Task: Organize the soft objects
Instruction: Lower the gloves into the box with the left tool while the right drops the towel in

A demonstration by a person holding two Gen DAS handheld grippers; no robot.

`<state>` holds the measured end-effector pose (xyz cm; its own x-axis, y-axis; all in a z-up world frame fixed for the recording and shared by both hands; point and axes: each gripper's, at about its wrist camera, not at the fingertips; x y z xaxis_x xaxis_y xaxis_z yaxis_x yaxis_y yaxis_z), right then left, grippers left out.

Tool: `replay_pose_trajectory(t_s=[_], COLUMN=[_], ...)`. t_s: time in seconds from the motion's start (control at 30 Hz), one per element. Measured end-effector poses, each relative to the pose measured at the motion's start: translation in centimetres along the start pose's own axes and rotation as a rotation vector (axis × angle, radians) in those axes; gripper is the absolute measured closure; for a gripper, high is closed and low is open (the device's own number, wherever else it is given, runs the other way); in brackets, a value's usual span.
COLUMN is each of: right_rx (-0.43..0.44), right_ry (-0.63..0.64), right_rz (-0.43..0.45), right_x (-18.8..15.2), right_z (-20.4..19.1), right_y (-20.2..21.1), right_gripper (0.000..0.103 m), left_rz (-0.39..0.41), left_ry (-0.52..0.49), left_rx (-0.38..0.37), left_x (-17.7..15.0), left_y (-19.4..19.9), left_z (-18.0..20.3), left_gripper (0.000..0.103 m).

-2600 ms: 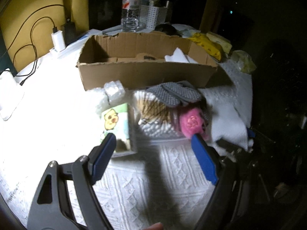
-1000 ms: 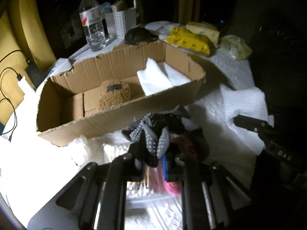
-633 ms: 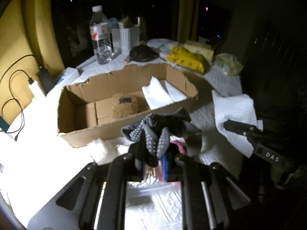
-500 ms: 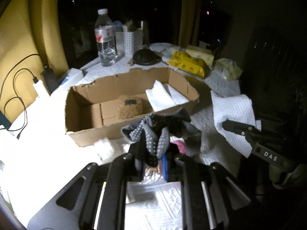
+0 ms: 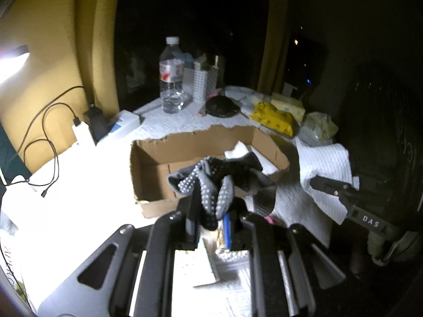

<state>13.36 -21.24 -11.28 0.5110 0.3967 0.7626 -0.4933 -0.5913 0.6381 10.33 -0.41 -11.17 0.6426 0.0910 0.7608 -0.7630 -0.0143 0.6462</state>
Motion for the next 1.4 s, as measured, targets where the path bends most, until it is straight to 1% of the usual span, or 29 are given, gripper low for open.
replay_pose_trajectory(t_s=[0.3, 0.6, 0.87, 1.07, 1.4], right_rx=[0.015, 0.033, 0.053, 0.069, 0.095], right_ry=[0.029, 0.039, 0.041, 0.034, 0.009], right_rz=[0.019, 0.030, 0.023, 0.002, -0.062], right_x=[2.5, 4.8, 5.9, 6.2, 5.6], right_z=[-0.2, 0.6, 1.4, 1.9, 3.2], right_y=[-0.9, -2.7, -4.9, -7.2, -11.8], right_gripper=[0.092, 0.092, 0.092, 0.092, 0.092], left_rz=[0.033, 0.049, 0.037, 0.021, -0.046], left_ry=[0.036, 0.067, 0.082, 0.072, 0.058], left_rx=[0.021, 0.078, 0.125, 0.153, 0.151], left_x=[1.5, 2.7, 3.1, 2.8, 1.8], left_y=[-0.3, -1.9, -4.5, -7.1, -11.3], left_z=[-1.5, -3.2, -4.1, -4.5, -4.6], left_gripper=[0.090, 0.090, 0.090, 0.090, 0.090])
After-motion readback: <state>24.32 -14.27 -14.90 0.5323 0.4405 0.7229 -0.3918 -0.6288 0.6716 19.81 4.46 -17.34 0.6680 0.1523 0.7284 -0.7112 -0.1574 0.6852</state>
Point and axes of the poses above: each gripper's, at about its wrist camera, not at the fingertips, and y roughly against the way its jaws point, z to its right, x to its top, and after that the axes turned 9 degrees about x, right-handed
